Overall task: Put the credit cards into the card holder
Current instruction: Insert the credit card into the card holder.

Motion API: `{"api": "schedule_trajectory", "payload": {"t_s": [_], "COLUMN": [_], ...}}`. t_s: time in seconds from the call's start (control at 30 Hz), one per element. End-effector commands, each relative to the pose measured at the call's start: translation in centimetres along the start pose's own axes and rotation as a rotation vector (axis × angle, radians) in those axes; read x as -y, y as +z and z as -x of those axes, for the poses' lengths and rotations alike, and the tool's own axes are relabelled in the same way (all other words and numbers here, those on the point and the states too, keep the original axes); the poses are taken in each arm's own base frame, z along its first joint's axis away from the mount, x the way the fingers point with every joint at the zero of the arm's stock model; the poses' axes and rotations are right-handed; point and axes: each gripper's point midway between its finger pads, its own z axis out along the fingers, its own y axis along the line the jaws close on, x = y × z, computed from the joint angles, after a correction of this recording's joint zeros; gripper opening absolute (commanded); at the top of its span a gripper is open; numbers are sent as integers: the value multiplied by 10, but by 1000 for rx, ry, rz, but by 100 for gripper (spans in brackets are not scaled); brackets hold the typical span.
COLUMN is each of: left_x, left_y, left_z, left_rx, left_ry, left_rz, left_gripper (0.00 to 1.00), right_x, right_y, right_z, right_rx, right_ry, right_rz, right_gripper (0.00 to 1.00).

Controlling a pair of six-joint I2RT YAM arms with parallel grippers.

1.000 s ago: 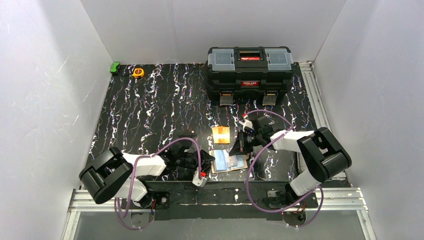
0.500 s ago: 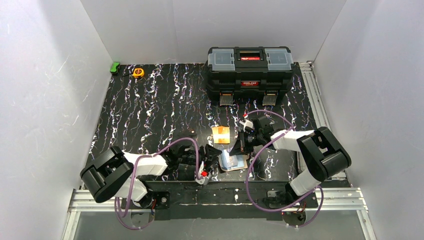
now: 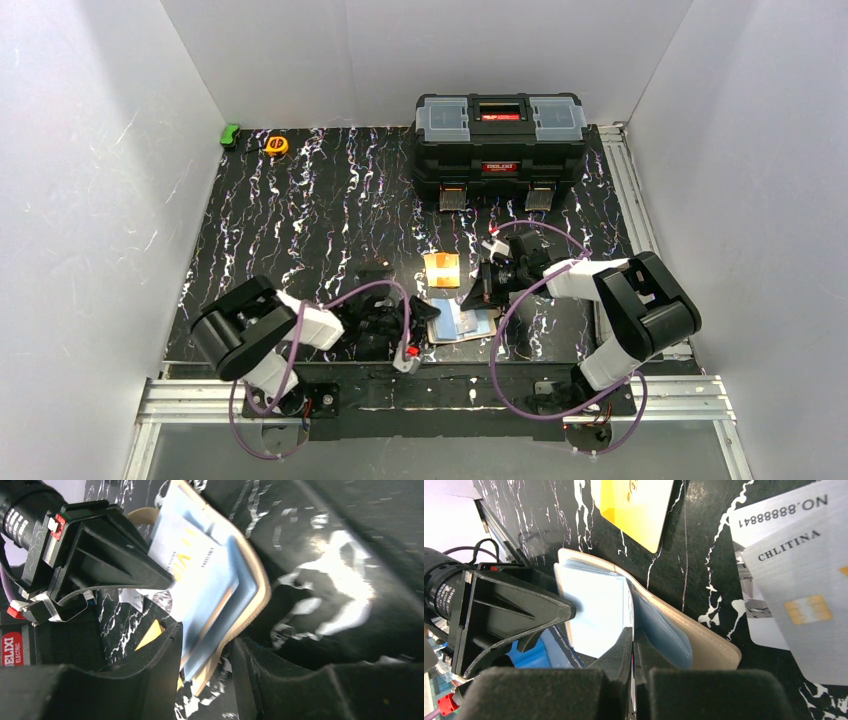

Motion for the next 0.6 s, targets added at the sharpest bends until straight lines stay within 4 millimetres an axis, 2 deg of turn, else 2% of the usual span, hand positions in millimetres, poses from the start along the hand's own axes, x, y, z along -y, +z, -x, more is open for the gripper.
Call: {"api": "schedule_trajectory", "payload": {"t_s": [0.0,0.13,0.27,0.33,0.4,0.57], "left_x": [-51,-79,-88,-82,-65,-2], "left_y": [17,22,20,18,17,10], "left_z": [-6,-6,7,13,16,14], "left_rx": [9,15,47,65,74,62], "left_ry": [41,77,94,99,120,151], "left_rz": [113,181,217,191,133,-50], "left_gripper": [39,40,43,41,38,27], "right_x": [24,25,25,26,26,22], "right_y": [1,0,0,-1,-1,-3], "right_z": [-11,-12,-12,-13,-12,-8], "right_rx": [-11,-8,-8,-8,-5,10], "right_ry": [32,41,43,45,47,44], "right_rz": [-74,-68,-66,-64,-60,-45], "right_gripper": [1,1,1,1,1,1]}}
